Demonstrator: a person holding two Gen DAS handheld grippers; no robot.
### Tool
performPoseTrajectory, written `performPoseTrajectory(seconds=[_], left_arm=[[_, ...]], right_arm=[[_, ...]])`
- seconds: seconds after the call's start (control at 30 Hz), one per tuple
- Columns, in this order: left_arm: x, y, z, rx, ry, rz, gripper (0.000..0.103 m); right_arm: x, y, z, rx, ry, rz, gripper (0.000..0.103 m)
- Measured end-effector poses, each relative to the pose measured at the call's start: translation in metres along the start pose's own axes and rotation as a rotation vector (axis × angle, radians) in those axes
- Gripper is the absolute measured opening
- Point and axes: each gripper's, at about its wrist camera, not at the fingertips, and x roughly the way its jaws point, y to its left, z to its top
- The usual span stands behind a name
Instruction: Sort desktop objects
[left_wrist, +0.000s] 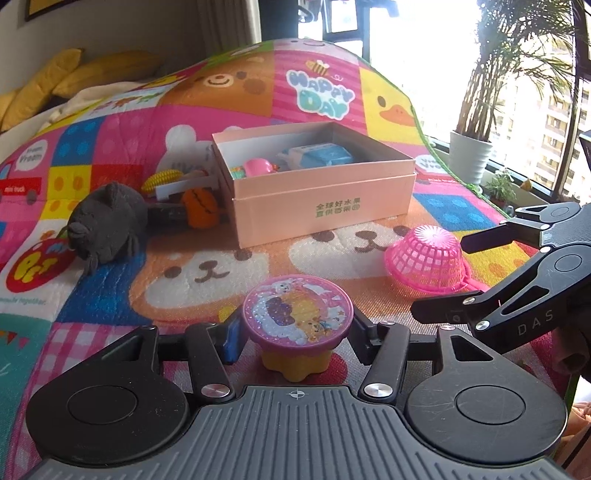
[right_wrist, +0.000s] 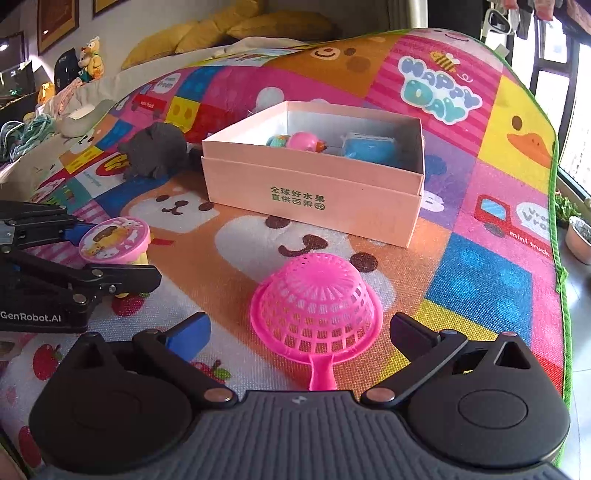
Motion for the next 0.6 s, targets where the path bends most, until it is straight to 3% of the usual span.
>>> performPoseTrajectory(seconds=[0.1, 0.2, 0.27, 0.33, 0.47, 0.6], left_arm=[[-0.001, 0.0, 0.0, 0.003, 0.005, 0.008, 0.06], [-0.008, -0.001, 0.001, 0.017, 0.0, 0.016, 0.06], [-0.018, -0.003, 0.002, 0.034, -0.018, 0.021, 0.06], [-0.031, -0.005, 0.004, 0.052, -0.044, 0.025, 0.06], [-0.053, -0.01, 0.01, 0.087, -0.099, 0.041, 0.06], [-0.064, -0.013, 0.015, 0.097, -0.129, 0.05, 0.06]], right_arm=[[0.006, 0.0, 0.005, 0.016, 0.016, 0.006, 0.094], [0.008, -0.002, 0.009, 0.025, 0.024, -0.024, 0.067], [0.003, -0.004, 0.013, 0.035, 0.04, -0.016, 0.038], [-0.006, -0.005, 0.016, 0.048, 0.057, 0.022, 0.026], [-0.034, 0.002, 0.017, 0.006, 0.004, -0.011, 0.018], [-0.049, 0.004, 0.017, -0.018, -0.022, -0.011, 0.019]])
